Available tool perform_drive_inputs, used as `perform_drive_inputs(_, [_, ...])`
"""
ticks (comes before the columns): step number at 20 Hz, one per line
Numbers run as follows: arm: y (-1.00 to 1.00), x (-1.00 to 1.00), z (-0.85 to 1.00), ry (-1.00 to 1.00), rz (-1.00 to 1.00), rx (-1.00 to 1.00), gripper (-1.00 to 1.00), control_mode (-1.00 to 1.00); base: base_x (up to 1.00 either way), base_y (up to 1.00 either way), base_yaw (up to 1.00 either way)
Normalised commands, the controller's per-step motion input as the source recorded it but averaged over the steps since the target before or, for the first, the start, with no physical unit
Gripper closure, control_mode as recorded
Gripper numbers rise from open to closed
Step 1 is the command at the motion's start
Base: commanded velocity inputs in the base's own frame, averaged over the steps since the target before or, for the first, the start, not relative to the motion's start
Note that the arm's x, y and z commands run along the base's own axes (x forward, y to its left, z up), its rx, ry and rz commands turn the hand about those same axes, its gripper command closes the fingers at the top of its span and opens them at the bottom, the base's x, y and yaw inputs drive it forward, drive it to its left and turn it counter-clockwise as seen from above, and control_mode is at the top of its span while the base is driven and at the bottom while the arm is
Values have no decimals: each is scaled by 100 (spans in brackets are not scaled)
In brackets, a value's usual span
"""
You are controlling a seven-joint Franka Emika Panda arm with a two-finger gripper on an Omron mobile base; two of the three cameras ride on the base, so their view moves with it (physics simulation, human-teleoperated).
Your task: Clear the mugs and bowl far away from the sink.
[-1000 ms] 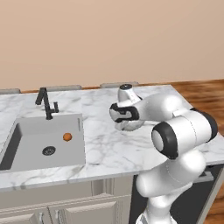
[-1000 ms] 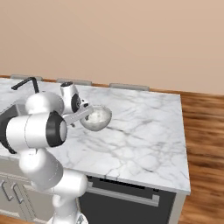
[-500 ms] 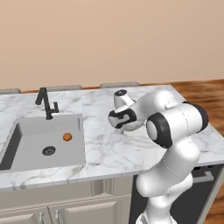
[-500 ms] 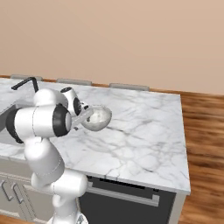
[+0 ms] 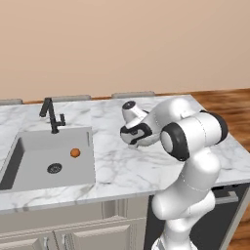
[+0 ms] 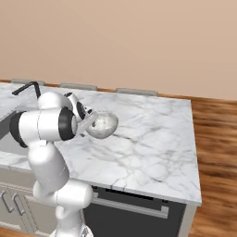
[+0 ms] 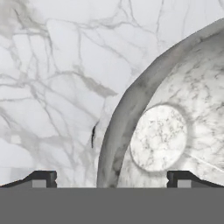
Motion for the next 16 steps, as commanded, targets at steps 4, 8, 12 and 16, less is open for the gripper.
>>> perform_drive_inputs(4, [0, 39, -10, 0, 5, -5, -100, -100, 0, 0, 0])
perform_drive_inputs(8, [0, 8, -9, 0, 5, -2, 100, -100, 0, 0, 0])
perform_drive_inputs(12, [0, -2, -6, 0, 2, 0, 100, -100, 0, 0, 0])
perform_drive_inputs(16, [-1, -14, -1, 0, 0, 0, 100, -100, 0, 0, 0])
